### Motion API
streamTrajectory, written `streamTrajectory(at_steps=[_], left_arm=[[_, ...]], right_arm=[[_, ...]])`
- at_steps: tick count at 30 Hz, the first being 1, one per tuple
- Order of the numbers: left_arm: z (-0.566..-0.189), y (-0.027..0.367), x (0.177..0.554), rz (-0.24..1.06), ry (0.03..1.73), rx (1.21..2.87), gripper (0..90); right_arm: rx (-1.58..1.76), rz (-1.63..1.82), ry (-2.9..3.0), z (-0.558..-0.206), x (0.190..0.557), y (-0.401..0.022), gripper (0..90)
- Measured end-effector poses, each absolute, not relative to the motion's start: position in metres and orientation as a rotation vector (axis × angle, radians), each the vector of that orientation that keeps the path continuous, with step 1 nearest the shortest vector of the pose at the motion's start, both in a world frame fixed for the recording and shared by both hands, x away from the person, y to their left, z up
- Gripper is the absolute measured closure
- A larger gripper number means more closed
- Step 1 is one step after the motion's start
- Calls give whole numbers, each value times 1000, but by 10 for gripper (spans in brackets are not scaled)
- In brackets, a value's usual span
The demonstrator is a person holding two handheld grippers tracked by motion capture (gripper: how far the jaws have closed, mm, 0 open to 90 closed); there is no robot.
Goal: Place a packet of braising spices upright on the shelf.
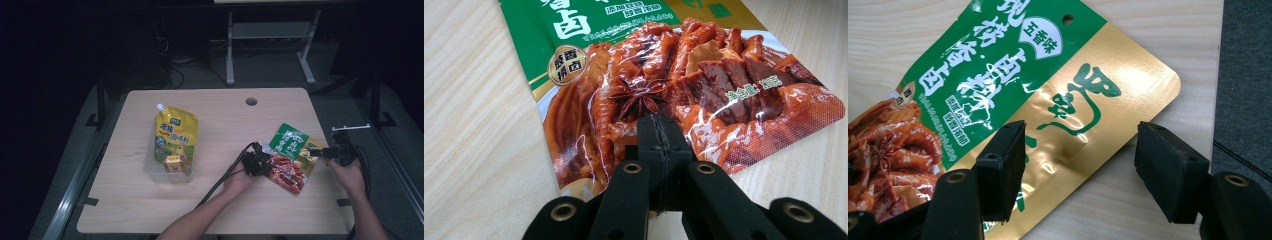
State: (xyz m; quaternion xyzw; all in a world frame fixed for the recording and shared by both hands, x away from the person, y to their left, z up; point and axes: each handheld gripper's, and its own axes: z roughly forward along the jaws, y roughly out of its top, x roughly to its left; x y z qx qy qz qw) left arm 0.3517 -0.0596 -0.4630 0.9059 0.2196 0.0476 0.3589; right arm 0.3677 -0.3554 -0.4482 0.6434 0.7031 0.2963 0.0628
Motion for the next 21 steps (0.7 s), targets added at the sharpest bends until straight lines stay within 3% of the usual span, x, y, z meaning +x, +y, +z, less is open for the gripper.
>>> streamTrajectory(at_steps=[21], left_arm=[[-463, -62, 349, 152, 555, 2350, 896]], right_arm=[[2021, 923, 2081, -455, 369, -360, 404]])
